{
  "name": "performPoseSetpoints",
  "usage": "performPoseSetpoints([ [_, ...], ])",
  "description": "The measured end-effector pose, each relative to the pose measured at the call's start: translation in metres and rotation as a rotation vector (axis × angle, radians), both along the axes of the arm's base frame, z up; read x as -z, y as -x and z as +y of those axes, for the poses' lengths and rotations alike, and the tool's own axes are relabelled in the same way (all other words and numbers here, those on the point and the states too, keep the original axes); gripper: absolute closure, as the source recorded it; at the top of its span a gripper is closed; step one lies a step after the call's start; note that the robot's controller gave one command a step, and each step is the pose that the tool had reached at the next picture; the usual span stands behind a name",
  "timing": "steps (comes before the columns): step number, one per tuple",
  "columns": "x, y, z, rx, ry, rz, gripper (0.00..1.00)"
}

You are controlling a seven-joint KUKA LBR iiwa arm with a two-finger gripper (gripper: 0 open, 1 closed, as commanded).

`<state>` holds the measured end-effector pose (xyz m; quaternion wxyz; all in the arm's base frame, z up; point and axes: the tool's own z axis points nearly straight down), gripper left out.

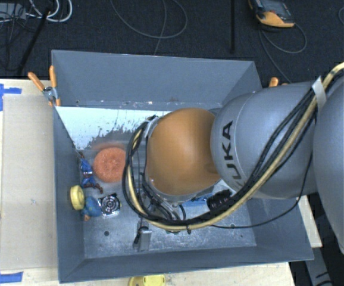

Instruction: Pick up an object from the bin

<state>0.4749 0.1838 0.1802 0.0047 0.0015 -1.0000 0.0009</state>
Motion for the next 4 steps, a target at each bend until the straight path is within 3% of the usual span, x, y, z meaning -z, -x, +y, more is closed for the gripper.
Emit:
performPoseSetpoints([
  [1,-0.004,-0.002,-0.001,0.004,-0.002,-0.007,0.0],
  [2,0.013,-0.043,-0.062,-0.011,-0.003,-0.01,0.0],
  [3,0.043,-0.04,-0.082,0.001,0.003,-0.012,0.0],
  [4,0.06,-0.038,-0.07,-0.018,-0.005,-0.006,0.0],
])
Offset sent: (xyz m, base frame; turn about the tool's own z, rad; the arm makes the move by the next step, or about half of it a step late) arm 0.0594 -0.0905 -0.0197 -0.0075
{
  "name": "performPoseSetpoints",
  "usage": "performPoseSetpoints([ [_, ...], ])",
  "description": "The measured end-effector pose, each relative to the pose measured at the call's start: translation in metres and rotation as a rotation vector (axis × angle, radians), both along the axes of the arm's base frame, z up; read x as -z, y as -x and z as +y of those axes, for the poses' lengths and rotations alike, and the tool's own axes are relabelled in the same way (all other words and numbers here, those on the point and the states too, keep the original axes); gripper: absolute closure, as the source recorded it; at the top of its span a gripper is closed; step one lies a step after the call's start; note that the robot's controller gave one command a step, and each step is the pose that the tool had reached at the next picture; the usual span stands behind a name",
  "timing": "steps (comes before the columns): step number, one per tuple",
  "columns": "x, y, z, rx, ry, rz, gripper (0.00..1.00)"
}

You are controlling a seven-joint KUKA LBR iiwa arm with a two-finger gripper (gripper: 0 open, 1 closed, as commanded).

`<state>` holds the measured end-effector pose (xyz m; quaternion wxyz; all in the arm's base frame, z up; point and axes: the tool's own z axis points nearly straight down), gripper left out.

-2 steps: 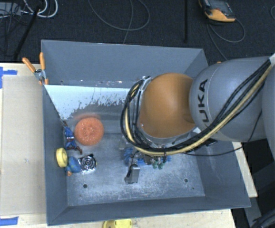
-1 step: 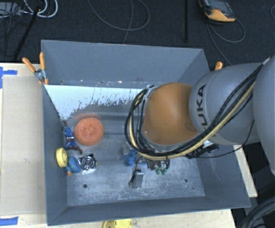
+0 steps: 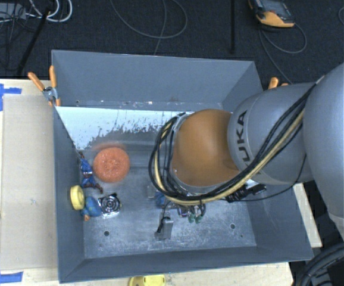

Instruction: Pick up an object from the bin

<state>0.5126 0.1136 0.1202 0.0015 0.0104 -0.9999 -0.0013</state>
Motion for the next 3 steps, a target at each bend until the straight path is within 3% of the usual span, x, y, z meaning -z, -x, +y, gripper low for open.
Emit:
performPoseSetpoints([
  [1,0.018,0.006,-0.064,0.011,0.002,-0.002,0.0],
  [2,0.018,-0.027,-0.078,0.004,0.007,-0.002,0.0],
  [3,0.031,-0.046,-0.094,-0.073,-0.003,-0.006,0.0],
])
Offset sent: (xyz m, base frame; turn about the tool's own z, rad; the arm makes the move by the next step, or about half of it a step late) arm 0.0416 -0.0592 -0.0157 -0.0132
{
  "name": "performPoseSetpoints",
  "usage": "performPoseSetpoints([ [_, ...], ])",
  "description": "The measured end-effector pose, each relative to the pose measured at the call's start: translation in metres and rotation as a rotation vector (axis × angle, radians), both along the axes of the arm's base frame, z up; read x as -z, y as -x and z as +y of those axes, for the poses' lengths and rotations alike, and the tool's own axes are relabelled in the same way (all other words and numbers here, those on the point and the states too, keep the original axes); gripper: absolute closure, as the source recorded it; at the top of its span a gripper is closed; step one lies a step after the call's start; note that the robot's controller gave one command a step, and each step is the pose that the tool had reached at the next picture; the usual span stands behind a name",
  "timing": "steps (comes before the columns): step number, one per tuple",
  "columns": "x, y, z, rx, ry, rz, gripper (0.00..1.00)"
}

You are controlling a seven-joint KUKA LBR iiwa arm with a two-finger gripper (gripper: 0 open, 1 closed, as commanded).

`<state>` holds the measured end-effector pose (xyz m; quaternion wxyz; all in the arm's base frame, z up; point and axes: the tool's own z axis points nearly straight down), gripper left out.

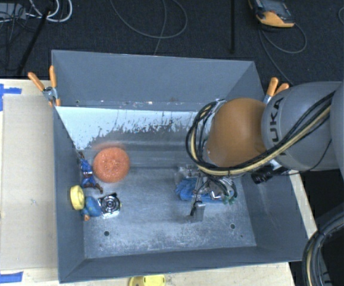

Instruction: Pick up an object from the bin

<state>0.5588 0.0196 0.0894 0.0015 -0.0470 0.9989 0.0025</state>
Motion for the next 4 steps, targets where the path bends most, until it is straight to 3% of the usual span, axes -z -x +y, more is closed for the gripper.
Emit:
performPoseSetpoints([
  [1,0.015,-0.03,-0.035,-0.018,0.007,0.001,0.0],
  [2,0.02,-0.029,-0.042,0.064,0.004,0.004,1.0],
  [3,0.02,-0.029,-0.042,0.066,0.004,0.004,1.0],
  [4,-0.08,-0.039,-0.049,0.08,0.004,0.002,1.0],
])
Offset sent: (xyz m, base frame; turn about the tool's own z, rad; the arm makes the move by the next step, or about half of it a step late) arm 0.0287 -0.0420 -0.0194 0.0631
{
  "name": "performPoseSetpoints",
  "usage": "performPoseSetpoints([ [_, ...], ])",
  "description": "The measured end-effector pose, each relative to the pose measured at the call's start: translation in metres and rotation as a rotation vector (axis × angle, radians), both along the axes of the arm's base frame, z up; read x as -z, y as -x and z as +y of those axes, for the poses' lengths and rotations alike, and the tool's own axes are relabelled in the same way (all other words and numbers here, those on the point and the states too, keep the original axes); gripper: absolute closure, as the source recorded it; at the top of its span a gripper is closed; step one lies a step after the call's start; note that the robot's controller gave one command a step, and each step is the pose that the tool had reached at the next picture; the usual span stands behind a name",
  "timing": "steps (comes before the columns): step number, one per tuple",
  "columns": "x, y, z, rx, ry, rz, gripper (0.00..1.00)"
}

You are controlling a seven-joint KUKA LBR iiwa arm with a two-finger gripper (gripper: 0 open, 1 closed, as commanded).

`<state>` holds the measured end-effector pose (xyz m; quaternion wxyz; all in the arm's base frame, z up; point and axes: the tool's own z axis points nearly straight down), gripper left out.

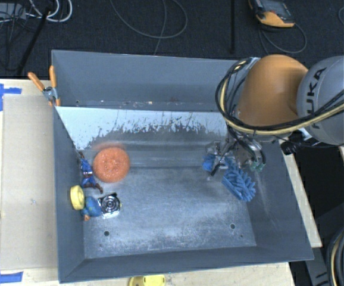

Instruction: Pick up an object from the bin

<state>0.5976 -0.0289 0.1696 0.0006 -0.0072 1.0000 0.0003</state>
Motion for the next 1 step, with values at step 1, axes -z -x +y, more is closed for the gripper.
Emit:
performPoseSetpoints([
  [1,0.0,0.0,-0.0003,0.001,0.0,0.0,1.0],
])
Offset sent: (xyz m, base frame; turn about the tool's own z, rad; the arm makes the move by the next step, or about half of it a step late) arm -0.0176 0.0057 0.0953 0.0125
